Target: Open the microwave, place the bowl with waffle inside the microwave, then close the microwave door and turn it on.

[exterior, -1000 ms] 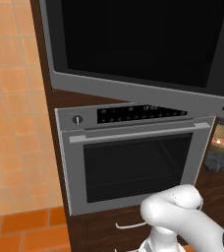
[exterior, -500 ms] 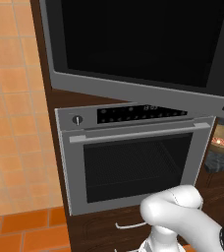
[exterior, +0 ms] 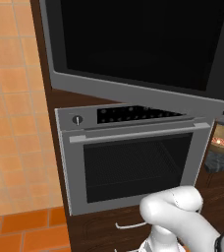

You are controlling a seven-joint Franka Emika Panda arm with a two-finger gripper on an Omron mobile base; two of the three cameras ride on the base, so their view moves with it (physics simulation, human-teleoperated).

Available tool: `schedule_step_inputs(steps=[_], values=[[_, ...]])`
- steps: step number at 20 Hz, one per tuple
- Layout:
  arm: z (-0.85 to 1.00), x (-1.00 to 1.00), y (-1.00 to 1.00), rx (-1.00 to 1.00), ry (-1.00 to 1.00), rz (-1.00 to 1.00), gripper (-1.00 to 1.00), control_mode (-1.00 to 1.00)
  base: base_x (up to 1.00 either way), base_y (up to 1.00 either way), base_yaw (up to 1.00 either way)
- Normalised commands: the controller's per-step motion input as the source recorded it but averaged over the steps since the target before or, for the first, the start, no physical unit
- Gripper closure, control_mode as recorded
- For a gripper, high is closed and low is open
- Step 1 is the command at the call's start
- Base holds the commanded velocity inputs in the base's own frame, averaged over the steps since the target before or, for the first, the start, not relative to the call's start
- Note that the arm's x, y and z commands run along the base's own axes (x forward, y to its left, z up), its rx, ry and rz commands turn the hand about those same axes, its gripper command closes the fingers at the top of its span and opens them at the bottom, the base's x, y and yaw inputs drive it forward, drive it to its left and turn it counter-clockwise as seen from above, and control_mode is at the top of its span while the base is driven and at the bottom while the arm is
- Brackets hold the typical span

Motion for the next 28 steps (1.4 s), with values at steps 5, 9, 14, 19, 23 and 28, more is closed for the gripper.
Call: schedule_step_inputs(steps=[5, 9, 14, 19, 23, 28], values=[[0.0, -0.82, 0.46, 0.0, 0.0, 0.08, -1.0, -1.0, 0.0, 0.0, 0.0], [0.0, -0.54, 0.8, 0.0, 0.0, 0.0, -1.0, -1.0, 0.0, 0.0, 0.0], [0.0, -0.25, 0.89, 0.0, 0.0, 0.05, -1.0, -1.0, 0.0, 0.0, 0.0], [0.0, -0.3, 0.8, 0.0, 0.0, 0.2, -1.0, -1.0, 0.0, 0.0, 0.0], [0.0, -0.09, 0.82, 0.0, 0.0, 0.27, -1.0, -1.0, 0.0, 0.0, 0.0], [0.0, -0.02, 0.85, 0.0, 0.0, 0.27, -1.0, -1.0, 0.0, 0.0, 0.0]])
